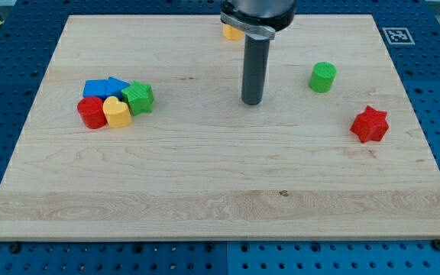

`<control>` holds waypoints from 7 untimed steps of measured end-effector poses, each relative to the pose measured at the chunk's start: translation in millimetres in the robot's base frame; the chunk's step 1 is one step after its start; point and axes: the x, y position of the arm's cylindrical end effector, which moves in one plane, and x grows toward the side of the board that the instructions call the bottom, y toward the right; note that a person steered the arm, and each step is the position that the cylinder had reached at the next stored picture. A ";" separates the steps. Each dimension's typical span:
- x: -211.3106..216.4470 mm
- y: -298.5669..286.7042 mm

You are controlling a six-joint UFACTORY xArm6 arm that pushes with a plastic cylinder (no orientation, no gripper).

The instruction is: Move the red star towards bottom right side of the board

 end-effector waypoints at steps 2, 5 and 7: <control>1.8 74.7; 17.0 121.9; 34.2 134.6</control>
